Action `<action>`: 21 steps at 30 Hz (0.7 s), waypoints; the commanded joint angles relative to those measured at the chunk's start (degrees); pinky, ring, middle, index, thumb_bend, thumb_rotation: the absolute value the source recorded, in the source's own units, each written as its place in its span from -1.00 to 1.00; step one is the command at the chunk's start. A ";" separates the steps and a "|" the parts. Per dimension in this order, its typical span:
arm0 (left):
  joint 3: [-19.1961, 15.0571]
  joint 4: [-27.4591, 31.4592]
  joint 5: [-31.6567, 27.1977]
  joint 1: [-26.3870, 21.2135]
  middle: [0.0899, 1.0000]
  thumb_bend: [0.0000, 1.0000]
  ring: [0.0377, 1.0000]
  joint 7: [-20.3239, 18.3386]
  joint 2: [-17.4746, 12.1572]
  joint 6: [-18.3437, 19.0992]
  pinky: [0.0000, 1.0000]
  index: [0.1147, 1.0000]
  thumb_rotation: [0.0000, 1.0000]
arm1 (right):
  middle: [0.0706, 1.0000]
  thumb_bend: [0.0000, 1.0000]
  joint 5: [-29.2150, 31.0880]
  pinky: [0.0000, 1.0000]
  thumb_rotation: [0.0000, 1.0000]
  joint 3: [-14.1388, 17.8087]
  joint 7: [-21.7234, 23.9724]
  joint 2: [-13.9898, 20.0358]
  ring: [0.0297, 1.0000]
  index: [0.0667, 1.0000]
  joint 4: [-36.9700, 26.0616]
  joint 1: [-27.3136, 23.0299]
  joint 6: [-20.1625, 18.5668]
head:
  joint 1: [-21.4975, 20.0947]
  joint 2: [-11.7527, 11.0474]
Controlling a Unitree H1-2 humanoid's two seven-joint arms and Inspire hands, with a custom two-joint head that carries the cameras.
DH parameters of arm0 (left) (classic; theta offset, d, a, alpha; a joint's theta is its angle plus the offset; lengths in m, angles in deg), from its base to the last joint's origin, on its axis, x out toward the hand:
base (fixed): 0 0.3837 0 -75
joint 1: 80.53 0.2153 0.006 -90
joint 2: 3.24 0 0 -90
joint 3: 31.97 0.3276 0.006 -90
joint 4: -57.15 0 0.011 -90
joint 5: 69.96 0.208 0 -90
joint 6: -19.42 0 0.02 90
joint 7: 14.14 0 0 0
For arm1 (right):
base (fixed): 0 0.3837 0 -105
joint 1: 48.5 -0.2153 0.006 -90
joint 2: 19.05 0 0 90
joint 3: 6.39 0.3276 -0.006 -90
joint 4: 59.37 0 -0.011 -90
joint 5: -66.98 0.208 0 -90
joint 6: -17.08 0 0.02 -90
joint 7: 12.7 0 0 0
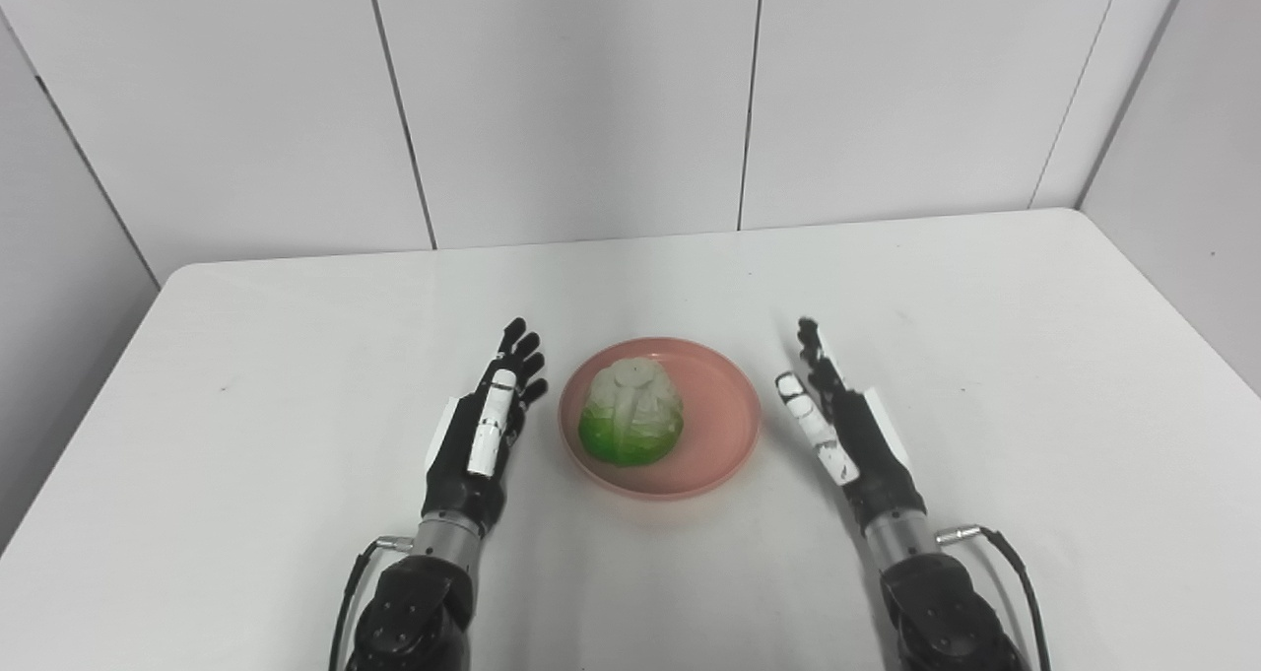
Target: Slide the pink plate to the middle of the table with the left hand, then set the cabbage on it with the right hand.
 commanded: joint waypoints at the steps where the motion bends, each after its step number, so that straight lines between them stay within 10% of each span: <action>1: 0.67 -1.36 1.02 4.64 0.99 -0.21 0.98 0.60 0.27 -1.79 0.92 0.98 1.00 | 1.00 -0.24 1.16 1.00 1.00 -0.47 1.68 0.21 1.00 1.00 -1.32 -0.39 -0.91 | 0.45 -0.03; 21: 0.89 3.42 -0.34 11.59 0.97 -0.17 0.95 0.85 2.81 0.70 0.97 0.95 1.00 | 1.00 -0.44 9.36 1.00 1.00 0.94 7.52 0.77 1.00 1.00 7.49 -1.03 2.86 | 3.16 -0.49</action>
